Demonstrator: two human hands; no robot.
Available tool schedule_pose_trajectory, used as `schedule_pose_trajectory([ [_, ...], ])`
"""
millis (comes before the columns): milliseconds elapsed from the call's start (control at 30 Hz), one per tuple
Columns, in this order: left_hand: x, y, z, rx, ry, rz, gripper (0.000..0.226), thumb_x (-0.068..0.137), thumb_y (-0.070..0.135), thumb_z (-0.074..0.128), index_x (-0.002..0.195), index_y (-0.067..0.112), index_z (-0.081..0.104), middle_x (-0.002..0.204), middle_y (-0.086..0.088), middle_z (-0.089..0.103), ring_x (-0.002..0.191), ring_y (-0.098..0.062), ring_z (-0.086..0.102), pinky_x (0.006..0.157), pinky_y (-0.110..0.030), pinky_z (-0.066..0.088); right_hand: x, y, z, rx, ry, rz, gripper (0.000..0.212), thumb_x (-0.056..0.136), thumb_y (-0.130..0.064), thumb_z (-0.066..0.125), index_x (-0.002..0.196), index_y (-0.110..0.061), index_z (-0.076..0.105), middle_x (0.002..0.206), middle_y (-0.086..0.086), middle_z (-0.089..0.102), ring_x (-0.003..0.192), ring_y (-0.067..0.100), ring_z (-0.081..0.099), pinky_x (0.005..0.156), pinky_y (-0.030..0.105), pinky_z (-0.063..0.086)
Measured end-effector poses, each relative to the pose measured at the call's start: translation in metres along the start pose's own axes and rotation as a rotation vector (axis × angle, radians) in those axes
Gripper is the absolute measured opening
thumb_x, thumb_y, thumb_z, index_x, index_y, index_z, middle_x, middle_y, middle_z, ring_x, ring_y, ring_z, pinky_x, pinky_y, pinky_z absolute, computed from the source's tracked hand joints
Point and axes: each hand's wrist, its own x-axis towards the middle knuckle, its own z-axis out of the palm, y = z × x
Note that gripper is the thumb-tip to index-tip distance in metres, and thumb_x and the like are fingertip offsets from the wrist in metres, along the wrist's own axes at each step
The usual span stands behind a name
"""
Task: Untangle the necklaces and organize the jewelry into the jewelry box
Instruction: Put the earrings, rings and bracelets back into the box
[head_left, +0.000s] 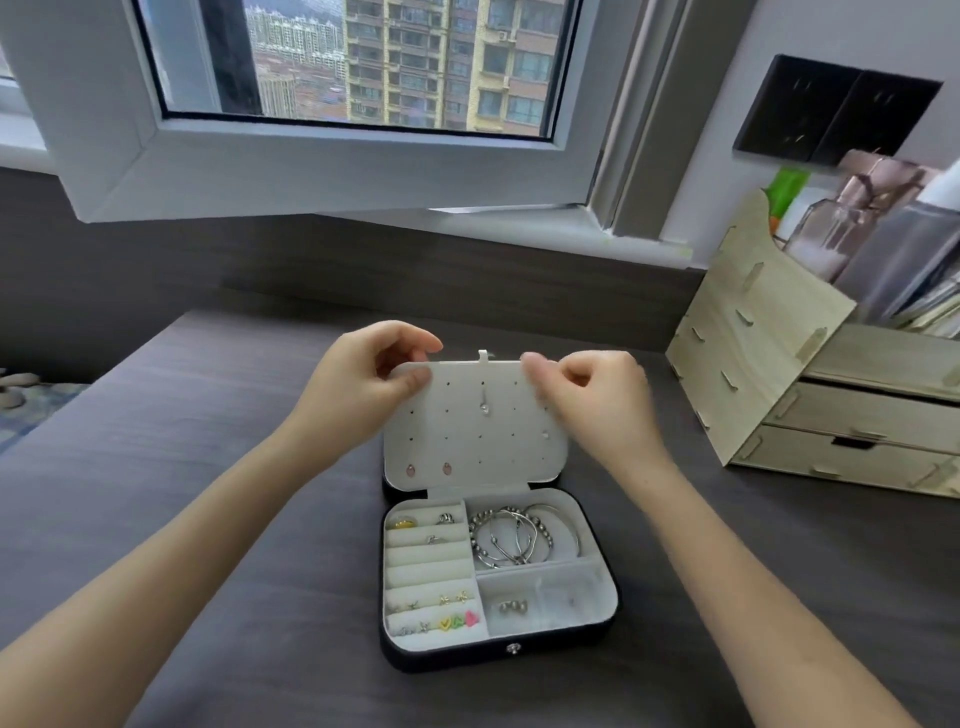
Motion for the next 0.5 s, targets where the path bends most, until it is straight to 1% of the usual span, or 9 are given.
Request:
schedule_pose_trajectory([
  [33,0.001,-0.002,0.001,0.03,0.014,-0.009,0.026,0.087,0.002,0.061,0.09,0.028,0.064,0.085,0.006,0.063,0.072,-0.001,0.056,0.056,-0.012,0.044,0.007,0.014,-0.009,0.025,0.057,0.02,0.042,0.088,-0.04,0.058,0.056,-0.013,0.063,0.055,-0.004,0.06,0.059,0.014,0.056,0.059,0.03,0.039],
  [67,0.001,-0.004,0.002,0.059,0.026,-0.02,0.024,0.087,0.004,0.06,0.091,0.028,0.064,0.087,0.007,0.065,0.073,-0.001,0.056,0.058,-0.013,0.044,0.014,0.03,-0.019,-0.021,0.085,0.039,0.036,0.09,-0.034,0.056,0.062,-0.014,0.067,0.06,-0.004,0.063,0.064,0.017,0.059,0.061,0.03,0.04],
  [100,0.002,-0.006,0.004,0.083,0.036,-0.029,0.023,0.088,0.005,0.059,0.092,0.027,0.064,0.088,0.009,0.065,0.074,0.0,0.056,0.06,-0.015,0.043,0.022,0.048,-0.026,-0.106,0.069,0.062,0.028,0.091,-0.028,0.055,0.072,-0.014,0.071,0.069,-0.002,0.068,0.075,0.02,0.062,0.064,0.029,0.041],
  [167,0.003,-0.008,0.007,0.108,0.058,-0.043,0.022,0.088,0.005,0.058,0.092,0.025,0.064,0.089,0.01,0.065,0.076,-0.003,0.056,0.063,-0.019,0.043,0.033,0.08,-0.031,-0.266,-0.032,0.073,0.018,0.092,-0.017,0.056,0.093,-0.014,0.074,0.095,0.003,0.072,0.097,0.023,0.063,0.075,0.029,0.043],
  [233,0.006,-0.009,0.01,0.117,0.074,-0.067,0.021,0.087,0.005,0.057,0.092,0.024,0.065,0.088,0.006,0.064,0.077,-0.006,0.055,0.065,-0.022,0.043,0.04,0.105,-0.028,-0.349,-0.137,0.042,0.02,0.091,-0.013,0.057,0.104,-0.013,0.072,0.107,0.005,0.07,0.106,0.024,0.06,0.087,0.031,0.044],
  [300,0.008,-0.011,0.013,0.131,0.07,-0.095,0.018,0.087,0.007,0.057,0.092,0.022,0.065,0.089,0.004,0.063,0.078,-0.006,0.055,0.068,-0.023,0.043,0.044,0.12,-0.022,-0.411,-0.196,0.021,0.022,0.09,-0.014,0.059,0.11,-0.014,0.07,0.11,0.007,0.068,0.107,0.026,0.058,0.092,0.033,0.043],
  [367,0.009,-0.012,0.014,0.141,0.062,-0.117,0.016,0.088,0.008,0.057,0.093,0.02,0.066,0.089,0.003,0.064,0.078,-0.006,0.055,0.067,-0.023,0.043,0.05,0.129,-0.017,-0.457,-0.216,0.012,0.024,0.09,-0.018,0.061,0.112,-0.016,0.069,0.108,0.007,0.068,0.107,0.027,0.056,0.091,0.033,0.041],
  [433,0.01,-0.01,0.015,0.144,0.059,-0.128,0.015,0.088,0.008,0.057,0.092,0.019,0.066,0.088,0.003,0.064,0.077,-0.006,0.055,0.065,-0.021,0.042,0.056,0.133,-0.012,-0.473,-0.207,0.004,0.023,0.089,-0.022,0.062,0.11,-0.018,0.07,0.105,0.006,0.068,0.105,0.027,0.056,0.09,0.033,0.042],
  [500,0.01,-0.008,0.015,0.13,0.05,-0.138,0.016,0.089,0.008,0.056,0.091,0.02,0.067,0.085,0.005,0.062,0.076,-0.004,0.055,0.064,-0.019,0.041,0.06,0.136,-0.007,-0.481,-0.184,-0.018,0.017,0.087,-0.023,0.064,0.101,-0.019,0.073,0.099,0.004,0.069,0.101,0.028,0.056,0.086,0.035,0.043],
])
